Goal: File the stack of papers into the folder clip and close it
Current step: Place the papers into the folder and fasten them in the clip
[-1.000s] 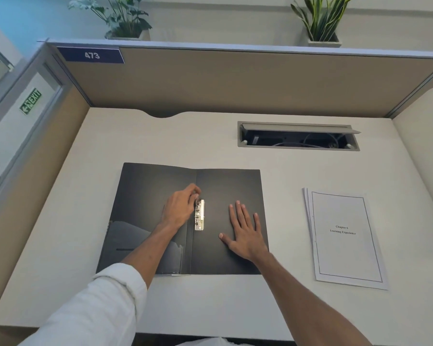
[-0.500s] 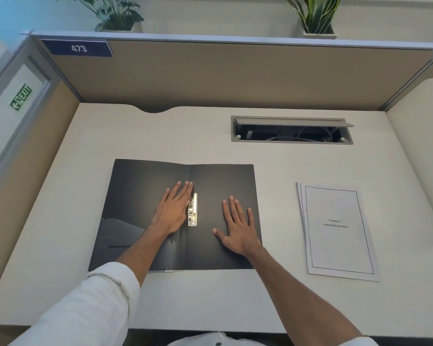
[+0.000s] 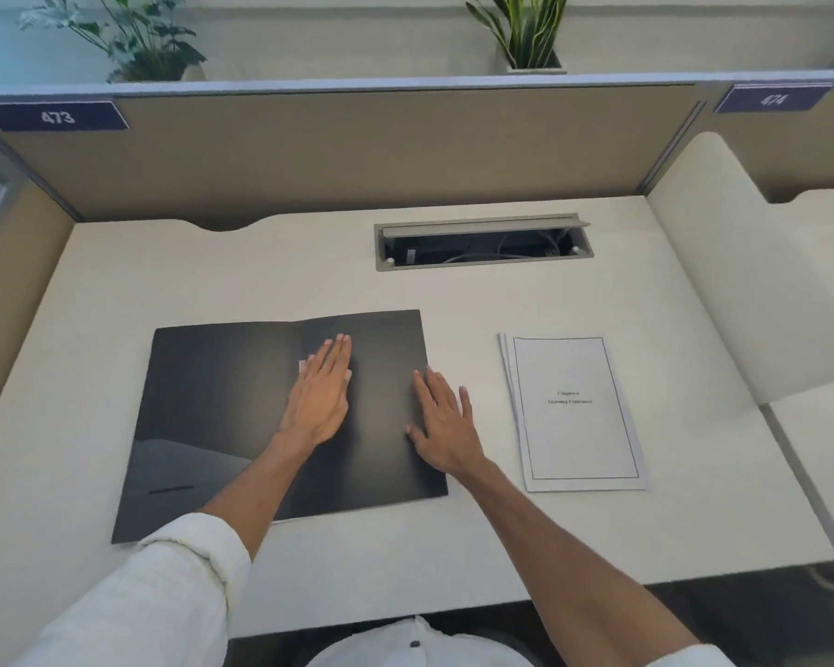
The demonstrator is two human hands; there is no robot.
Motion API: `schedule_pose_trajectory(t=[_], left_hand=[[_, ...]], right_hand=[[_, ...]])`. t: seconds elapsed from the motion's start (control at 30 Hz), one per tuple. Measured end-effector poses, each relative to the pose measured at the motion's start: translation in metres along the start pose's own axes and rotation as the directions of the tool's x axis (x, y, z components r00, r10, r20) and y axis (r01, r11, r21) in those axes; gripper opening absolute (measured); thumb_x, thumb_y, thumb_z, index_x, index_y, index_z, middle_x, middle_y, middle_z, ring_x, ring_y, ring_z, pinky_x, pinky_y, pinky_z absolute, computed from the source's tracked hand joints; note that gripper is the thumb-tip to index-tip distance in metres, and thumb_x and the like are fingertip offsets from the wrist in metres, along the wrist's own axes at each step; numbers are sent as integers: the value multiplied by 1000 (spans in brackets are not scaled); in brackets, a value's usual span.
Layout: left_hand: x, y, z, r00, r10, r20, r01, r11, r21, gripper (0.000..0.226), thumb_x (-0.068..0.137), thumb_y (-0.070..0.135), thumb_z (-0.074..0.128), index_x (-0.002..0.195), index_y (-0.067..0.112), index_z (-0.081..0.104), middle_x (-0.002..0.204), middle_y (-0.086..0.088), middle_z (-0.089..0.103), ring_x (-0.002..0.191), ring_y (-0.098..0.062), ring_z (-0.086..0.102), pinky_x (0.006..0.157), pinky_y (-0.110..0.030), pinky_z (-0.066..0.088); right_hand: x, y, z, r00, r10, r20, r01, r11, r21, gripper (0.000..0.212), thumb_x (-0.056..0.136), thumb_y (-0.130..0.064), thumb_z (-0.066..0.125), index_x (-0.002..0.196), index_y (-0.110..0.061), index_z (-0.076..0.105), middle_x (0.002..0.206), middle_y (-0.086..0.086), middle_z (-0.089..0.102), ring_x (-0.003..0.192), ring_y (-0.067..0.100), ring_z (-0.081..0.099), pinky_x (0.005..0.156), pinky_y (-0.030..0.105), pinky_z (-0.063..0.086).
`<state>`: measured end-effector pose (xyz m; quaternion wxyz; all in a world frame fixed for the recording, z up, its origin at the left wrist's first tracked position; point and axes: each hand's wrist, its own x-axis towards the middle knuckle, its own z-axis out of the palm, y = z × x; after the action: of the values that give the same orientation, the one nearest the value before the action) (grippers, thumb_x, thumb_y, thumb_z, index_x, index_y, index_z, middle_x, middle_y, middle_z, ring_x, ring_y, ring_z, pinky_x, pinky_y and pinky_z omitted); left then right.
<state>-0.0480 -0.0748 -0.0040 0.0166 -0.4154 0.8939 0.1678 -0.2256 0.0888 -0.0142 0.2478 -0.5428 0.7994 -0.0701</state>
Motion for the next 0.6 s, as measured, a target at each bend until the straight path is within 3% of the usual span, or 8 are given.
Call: schedule_pose_trajectory(t=[0.17, 0.27, 0.43, 0.6], left_hand=[[4, 91, 26, 989, 132, 60, -129, 990, -51, 59, 121, 22, 26, 177, 10, 12, 186, -2, 17, 174, -22, 13, 143, -39, 15], [5, 147, 42, 983, 164, 84, -151, 978, -142, 58, 121, 21, 28, 177, 11, 15, 183, -3, 26, 170, -24, 24, 138, -38, 27], [5, 225, 65, 979, 98, 176, -50, 964, -261, 66, 118, 23, 37, 178, 19, 9, 176, -2, 34, 158, -28, 38, 120, -53, 48], [4, 268, 81, 971, 13, 237, 54, 960, -274, 72, 114, 22, 45, 177, 12, 10, 176, -7, 28, 156, -33, 37, 116, -54, 49]], right_hand=[[-33, 71, -26, 990, 114, -82, -114, 993, 0, 80, 110, -30, 50, 177, -24, 6, 185, -5, -1, 173, 16, 3, 140, 50, 2], [-48, 111, -45, 976, 166, -143, -165, 986, 15, 76, 110, -27, 49, 176, -24, 11, 184, -6, 8, 173, 14, 8, 140, 49, 3], [-71, 170, -69, 925, 320, -206, -300, 946, 123, 72, 107, -20, 53, 174, -21, 25, 181, -2, 21, 170, 17, 20, 138, 47, 15], [-85, 215, -84, 782, 569, -255, -507, 818, 270, 62, 105, -16, 56, 164, -13, 41, 167, 5, 39, 153, 28, 42, 121, 49, 40]])
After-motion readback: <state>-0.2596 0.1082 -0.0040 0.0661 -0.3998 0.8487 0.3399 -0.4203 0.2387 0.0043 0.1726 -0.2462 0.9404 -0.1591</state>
